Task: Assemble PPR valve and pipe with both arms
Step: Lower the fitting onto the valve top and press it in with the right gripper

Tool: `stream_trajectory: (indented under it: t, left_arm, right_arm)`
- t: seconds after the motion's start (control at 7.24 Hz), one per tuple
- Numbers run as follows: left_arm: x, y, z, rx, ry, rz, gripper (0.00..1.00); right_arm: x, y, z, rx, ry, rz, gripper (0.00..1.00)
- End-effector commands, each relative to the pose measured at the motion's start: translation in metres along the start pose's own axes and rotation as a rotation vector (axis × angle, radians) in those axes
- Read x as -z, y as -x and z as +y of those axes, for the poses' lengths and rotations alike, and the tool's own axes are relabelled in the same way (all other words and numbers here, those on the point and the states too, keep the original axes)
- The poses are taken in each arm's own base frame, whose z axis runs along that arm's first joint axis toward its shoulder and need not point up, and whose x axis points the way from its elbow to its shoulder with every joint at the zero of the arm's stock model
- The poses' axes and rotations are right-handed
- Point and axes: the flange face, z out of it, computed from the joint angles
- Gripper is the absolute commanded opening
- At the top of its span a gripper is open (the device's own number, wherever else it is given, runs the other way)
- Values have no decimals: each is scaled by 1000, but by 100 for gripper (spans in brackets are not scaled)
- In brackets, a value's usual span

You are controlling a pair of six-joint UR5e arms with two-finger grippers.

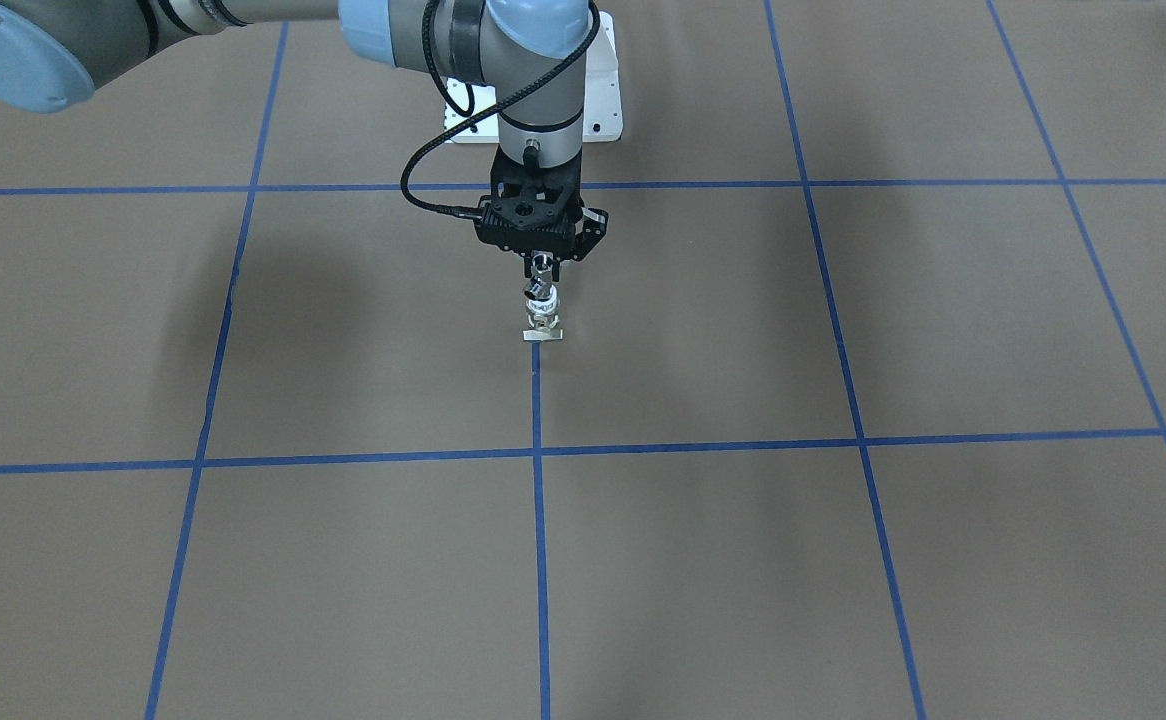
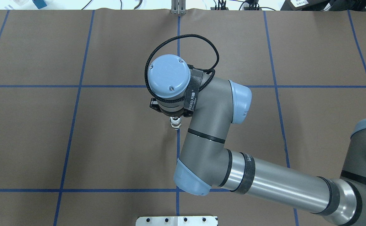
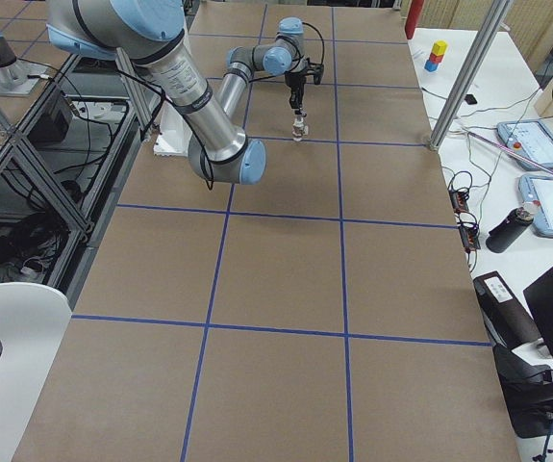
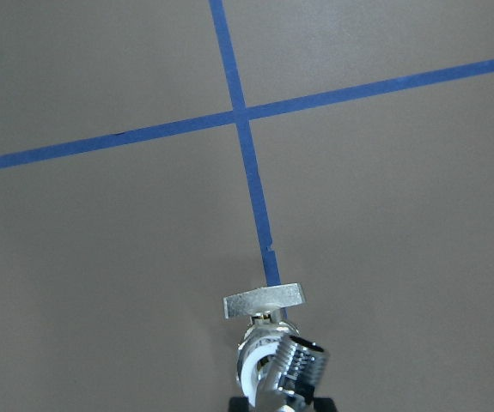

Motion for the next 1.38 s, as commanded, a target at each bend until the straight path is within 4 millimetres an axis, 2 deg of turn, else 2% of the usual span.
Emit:
stream_trajectory:
  t: [0.0, 1.24]
  left_arm:
    - [1, 0, -1, -1, -1, -1, 100]
    - [0, 0, -2, -2, -1, -1, 100]
  right_arm:
    - [-3, -3, 0, 2, -2, 1, 0]
    - [-6, -2, -1, 3, -3, -8, 0]
